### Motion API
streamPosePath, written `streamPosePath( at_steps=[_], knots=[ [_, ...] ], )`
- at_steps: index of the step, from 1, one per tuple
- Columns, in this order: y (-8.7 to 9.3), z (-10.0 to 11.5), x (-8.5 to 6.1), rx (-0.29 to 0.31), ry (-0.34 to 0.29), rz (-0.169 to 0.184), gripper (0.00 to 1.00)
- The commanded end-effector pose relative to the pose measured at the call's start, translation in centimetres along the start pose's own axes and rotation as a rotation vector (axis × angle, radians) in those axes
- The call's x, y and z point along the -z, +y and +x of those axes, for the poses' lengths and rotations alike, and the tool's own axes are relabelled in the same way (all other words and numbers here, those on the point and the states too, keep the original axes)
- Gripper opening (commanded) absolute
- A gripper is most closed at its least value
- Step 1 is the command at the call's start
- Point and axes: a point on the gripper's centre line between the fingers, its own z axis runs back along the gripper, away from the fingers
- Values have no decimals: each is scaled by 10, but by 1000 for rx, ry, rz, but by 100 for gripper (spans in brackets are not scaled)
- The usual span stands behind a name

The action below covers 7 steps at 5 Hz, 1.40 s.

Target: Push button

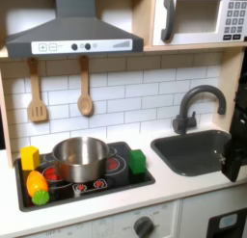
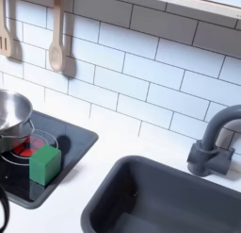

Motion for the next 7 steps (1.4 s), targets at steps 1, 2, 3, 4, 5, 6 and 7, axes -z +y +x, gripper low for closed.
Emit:
streamPosePath(
  at_steps=[1,2,3,4,5,6,7],
  knots=[
    [0,0,0,2,0,0,100],
    [19,10,5,-35,-12,40,100],
    [31,21,8,-64,-30,80,100],
    [42,35,15,-85,-22,87,100],
    [48,49,23,-96,-23,83,100],
    [47,66,22,-84,-63,68,100],
    [47,86,17,-93,-99,55,100]
  ],
)
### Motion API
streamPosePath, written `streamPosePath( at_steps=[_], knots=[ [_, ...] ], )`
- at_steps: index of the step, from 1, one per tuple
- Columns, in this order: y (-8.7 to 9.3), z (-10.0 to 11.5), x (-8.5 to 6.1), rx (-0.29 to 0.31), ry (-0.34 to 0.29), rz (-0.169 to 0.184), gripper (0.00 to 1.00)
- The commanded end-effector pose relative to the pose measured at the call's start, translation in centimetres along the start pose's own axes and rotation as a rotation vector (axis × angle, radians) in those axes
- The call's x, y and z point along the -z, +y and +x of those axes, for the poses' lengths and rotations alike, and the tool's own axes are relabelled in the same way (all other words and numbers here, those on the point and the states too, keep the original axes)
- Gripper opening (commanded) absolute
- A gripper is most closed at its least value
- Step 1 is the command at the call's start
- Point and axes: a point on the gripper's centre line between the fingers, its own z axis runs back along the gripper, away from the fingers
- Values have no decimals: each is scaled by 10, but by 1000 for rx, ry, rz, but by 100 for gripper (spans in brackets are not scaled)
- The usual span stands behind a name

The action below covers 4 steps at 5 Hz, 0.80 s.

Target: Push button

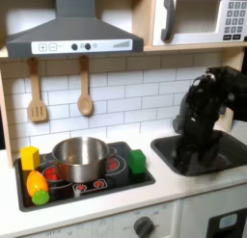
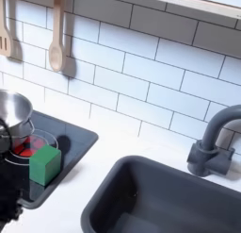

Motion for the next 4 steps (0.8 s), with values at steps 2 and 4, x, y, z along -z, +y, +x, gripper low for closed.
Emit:
streamPosePath(
  at_steps=[2,4],
  knots=[
    [5,49,-14,-36,-111,-9,100],
    [27,71,-23,-81,-194,30,0]
  ],
)
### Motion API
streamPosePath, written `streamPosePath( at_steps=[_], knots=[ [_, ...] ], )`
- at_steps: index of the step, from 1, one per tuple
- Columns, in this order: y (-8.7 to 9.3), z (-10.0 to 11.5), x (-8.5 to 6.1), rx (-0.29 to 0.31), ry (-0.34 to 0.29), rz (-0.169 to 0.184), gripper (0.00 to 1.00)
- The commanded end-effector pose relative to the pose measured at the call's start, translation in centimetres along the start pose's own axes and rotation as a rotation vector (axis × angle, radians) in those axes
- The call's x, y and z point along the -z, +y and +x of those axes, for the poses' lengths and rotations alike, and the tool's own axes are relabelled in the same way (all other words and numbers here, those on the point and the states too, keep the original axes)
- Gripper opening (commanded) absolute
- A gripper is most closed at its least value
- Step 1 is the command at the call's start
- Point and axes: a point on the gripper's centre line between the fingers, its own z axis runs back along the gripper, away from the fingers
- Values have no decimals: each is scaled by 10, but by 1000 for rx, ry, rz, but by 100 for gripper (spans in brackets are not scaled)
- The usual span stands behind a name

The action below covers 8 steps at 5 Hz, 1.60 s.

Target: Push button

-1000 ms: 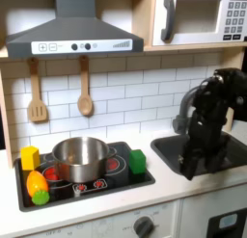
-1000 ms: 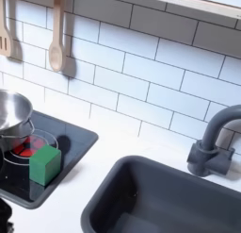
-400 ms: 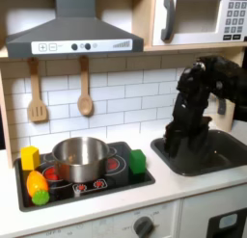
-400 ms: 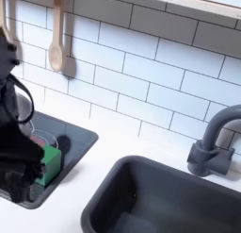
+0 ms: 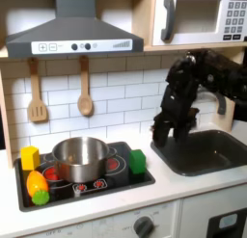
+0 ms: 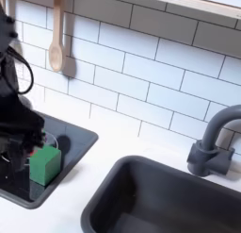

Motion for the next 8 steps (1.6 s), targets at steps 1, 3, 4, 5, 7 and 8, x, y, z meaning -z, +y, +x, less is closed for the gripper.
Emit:
streamPosePath(
  at_steps=[1,3,4,5,7,8],
  knots=[
    [21,25,-7,-28,-67,53,0],
    [44,47,-10,-78,-90,109,0],
    [53,56,-13,-108,-117,112,0],
    [60,68,-19,-130,-145,116,0],
    [54,94,-30,-147,-258,74,0],
    [58,104,-35,-167,-295,60,0]
  ],
)
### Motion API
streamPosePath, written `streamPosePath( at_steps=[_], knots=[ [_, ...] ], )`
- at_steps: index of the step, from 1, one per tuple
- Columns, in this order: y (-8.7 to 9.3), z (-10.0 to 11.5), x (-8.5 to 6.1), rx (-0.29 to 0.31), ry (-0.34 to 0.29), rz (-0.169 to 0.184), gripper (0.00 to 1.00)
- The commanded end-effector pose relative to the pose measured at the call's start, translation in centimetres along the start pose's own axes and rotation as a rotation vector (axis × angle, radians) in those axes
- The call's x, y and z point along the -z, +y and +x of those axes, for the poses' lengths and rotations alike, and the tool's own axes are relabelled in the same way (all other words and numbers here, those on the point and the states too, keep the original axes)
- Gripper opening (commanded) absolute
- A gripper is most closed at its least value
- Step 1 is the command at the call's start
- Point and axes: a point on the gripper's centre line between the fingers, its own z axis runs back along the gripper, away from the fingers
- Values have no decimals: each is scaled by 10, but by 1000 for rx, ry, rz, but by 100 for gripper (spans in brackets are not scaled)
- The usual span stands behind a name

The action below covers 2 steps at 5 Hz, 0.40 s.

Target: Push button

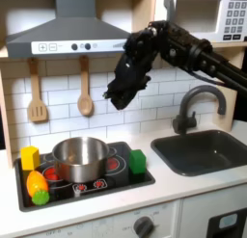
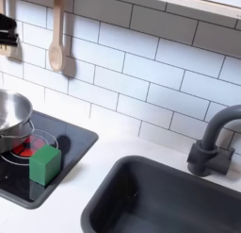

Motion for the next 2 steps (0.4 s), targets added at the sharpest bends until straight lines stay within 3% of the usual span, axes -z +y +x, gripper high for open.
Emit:
streamPosePath(
  at_steps=[1,2],
  knots=[
    [-5,26,-4,-26,-83,-57,0],
    [-13,39,-10,-26,-140,-93,0]
  ],
)
